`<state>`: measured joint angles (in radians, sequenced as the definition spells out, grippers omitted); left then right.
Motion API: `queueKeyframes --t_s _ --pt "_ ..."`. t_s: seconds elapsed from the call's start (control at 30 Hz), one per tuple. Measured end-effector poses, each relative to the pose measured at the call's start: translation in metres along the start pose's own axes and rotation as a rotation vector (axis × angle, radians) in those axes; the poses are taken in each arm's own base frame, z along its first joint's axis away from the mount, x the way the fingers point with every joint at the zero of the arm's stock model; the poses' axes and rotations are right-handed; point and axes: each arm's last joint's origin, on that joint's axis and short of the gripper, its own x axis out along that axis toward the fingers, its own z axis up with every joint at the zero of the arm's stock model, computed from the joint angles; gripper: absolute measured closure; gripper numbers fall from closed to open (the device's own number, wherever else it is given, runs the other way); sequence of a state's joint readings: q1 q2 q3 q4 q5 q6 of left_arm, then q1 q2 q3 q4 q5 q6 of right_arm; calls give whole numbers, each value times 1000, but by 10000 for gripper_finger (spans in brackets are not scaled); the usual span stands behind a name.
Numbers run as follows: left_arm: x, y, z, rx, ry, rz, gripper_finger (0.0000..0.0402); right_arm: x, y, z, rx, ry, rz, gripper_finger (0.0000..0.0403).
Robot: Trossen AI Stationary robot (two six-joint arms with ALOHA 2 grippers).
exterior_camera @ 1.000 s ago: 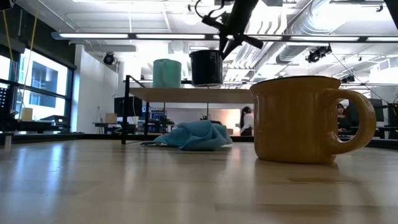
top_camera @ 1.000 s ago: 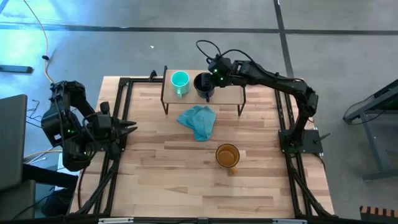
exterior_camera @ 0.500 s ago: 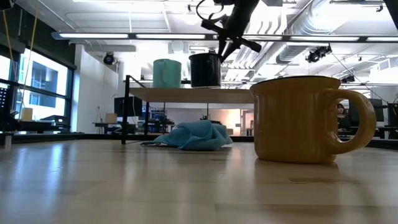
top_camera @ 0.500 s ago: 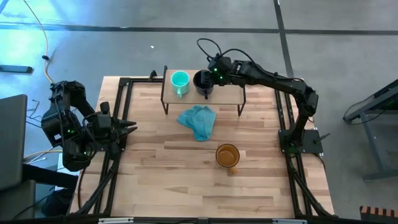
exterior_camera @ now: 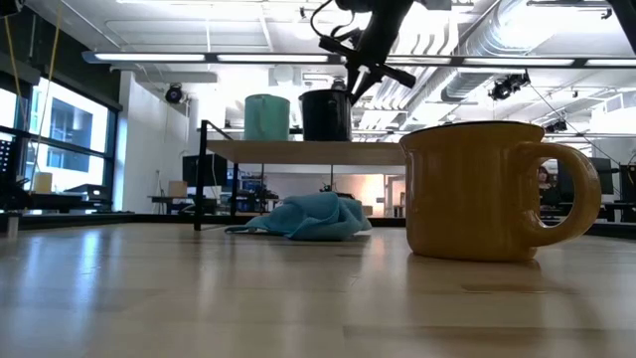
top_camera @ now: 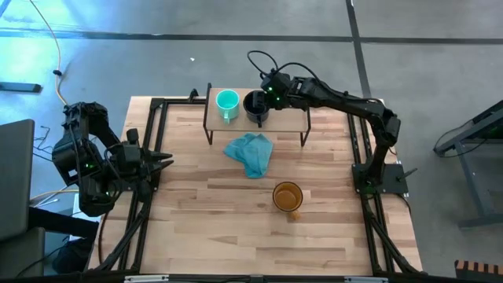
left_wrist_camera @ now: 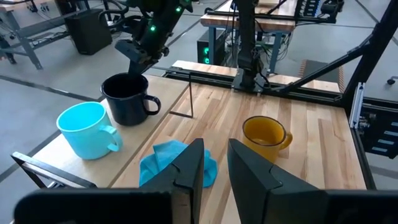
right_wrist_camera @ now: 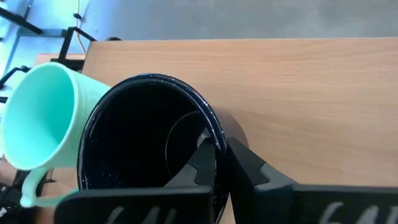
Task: Stack small to large cups/mugs on shelf
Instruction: Put the dark blue cup on the shelf
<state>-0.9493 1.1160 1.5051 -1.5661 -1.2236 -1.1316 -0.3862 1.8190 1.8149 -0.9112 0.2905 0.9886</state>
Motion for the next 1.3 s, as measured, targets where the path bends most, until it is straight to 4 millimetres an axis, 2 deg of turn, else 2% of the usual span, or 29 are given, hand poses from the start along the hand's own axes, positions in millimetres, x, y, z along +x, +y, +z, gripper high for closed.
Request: queueKeyframes --t_s 0.47,0.9,1.3 --pt "0 0 0 -4 7 -4 339 2 0 0 25 -14 -9 403" --pt "0 0 -1 -3 23 -11 339 15 4 -3 35 3 0 403" --pt "0 0 -1 -2 27 -13 339 16 3 -1 29 10 -4 403"
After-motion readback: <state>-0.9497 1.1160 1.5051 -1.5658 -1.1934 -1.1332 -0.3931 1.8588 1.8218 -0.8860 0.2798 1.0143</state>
